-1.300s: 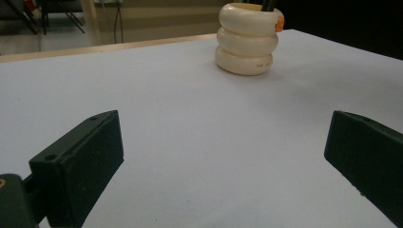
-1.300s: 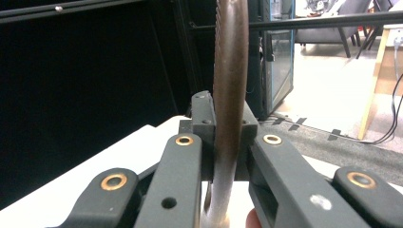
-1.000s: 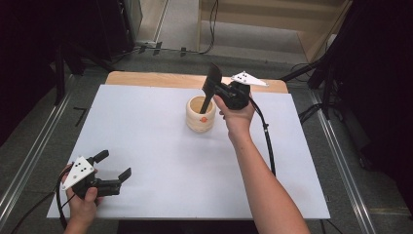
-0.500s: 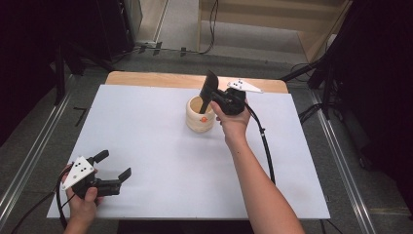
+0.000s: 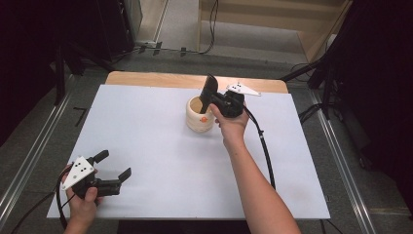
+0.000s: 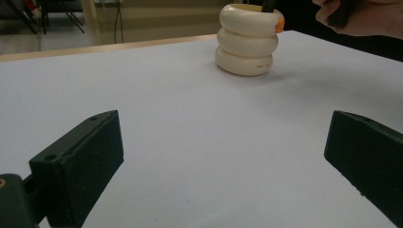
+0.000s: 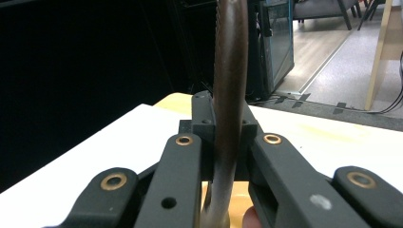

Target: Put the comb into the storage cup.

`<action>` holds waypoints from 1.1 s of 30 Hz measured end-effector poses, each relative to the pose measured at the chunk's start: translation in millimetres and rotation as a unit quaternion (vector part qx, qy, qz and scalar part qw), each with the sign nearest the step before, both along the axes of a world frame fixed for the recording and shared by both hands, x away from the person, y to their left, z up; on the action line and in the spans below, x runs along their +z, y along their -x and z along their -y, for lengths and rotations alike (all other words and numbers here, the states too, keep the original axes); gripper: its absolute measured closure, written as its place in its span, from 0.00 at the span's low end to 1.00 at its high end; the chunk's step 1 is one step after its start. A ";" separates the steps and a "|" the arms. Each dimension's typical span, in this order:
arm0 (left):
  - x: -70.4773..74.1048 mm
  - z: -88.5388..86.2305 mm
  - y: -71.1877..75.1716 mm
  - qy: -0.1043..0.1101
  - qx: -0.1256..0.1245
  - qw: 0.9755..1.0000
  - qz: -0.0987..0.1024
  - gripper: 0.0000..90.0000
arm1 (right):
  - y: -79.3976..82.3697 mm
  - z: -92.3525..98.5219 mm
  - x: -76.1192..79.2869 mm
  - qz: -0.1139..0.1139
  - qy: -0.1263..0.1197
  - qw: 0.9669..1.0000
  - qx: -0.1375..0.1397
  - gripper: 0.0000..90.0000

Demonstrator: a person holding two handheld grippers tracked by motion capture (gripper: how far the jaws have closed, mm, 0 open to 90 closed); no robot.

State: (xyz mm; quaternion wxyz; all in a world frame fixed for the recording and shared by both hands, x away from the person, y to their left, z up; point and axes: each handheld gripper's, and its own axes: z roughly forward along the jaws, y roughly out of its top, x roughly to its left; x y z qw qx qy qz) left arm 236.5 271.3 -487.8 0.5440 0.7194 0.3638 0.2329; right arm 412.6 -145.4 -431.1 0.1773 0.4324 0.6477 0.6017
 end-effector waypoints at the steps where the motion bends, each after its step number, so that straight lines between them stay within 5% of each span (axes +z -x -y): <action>1: 0.0 0.0 0.1 0.000 0.000 1.000 0.000 0.00 | -0.3 -0.5 -0.7 -0.001 -0.001 1.000 0.000 0.92; 21: 0.0 0.2 0.1 0.000 0.001 1.000 0.001 0.00 | -4.6 5.5 -13.4 -0.026 -0.032 0.999 -0.020 0.92; 33: -0.2 0.2 -0.4 -0.002 0.000 1.000 0.001 0.00 | -3.9 15.9 -19.8 -0.041 -0.001 0.998 -0.037 0.72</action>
